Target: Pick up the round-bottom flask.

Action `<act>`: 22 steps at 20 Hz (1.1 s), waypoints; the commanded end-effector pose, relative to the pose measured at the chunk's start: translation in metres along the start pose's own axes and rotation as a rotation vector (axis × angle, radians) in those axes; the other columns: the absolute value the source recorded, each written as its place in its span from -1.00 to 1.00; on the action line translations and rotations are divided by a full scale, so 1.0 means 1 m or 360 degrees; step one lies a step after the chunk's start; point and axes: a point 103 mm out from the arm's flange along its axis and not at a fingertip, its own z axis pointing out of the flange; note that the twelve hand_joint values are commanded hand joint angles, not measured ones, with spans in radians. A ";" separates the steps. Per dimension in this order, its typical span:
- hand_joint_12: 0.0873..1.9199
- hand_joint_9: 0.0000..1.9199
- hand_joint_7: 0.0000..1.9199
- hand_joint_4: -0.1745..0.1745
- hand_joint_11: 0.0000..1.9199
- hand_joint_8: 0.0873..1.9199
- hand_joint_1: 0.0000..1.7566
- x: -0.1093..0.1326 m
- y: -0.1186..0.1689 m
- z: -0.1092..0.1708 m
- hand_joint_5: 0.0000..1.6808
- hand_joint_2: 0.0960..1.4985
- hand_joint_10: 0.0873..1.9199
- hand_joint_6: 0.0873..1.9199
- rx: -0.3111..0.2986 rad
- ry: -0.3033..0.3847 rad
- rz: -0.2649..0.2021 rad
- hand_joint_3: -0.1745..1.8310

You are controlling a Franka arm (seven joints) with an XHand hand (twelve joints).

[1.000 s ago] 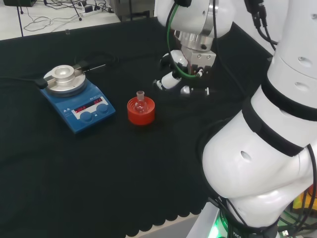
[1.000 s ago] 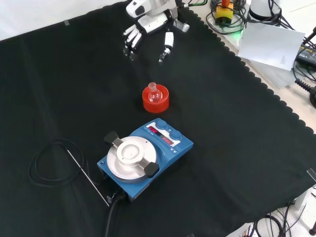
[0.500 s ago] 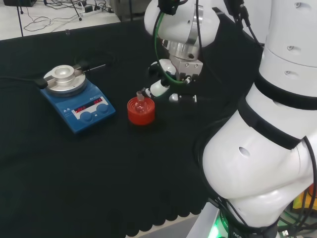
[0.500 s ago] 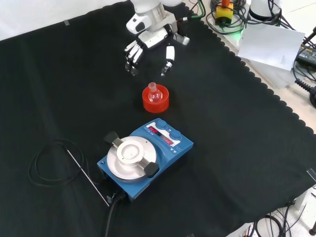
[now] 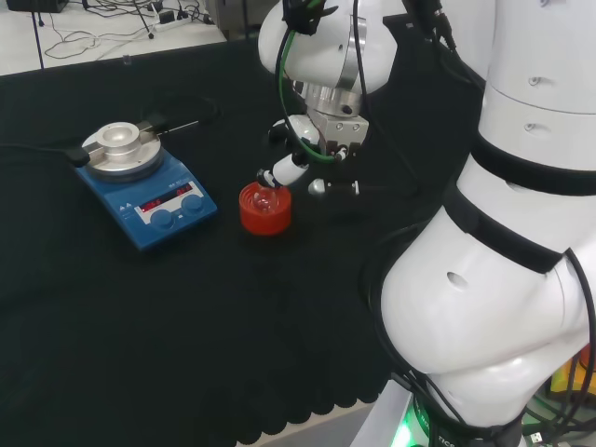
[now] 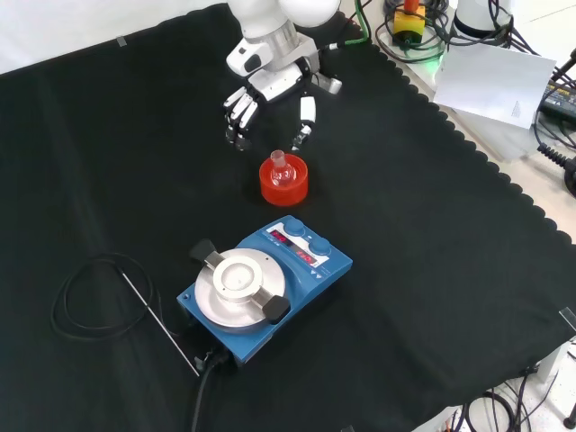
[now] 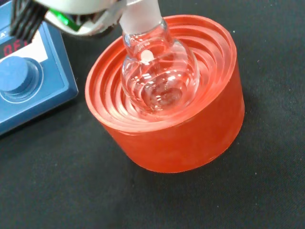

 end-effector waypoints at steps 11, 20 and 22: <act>0.46 -0.57 -0.76 -0.21 -0.91 -0.36 -0.04 -0.005 0.008 0.012 -0.31 -0.30 -0.34 -0.57 0.0030 0.0042 0.0005 -0.24; 0.45 -0.57 -0.76 -0.25 -0.91 -0.36 -0.03 -0.002 0.010 0.017 -0.27 -0.28 -0.35 -0.48 0.0044 0.0036 -0.0009 -0.25; 0.45 -0.57 -0.76 -0.25 -0.91 -0.36 -0.02 -0.001 0.010 0.018 -0.27 -0.28 -0.35 -0.45 0.0047 0.0037 -0.0013 -0.25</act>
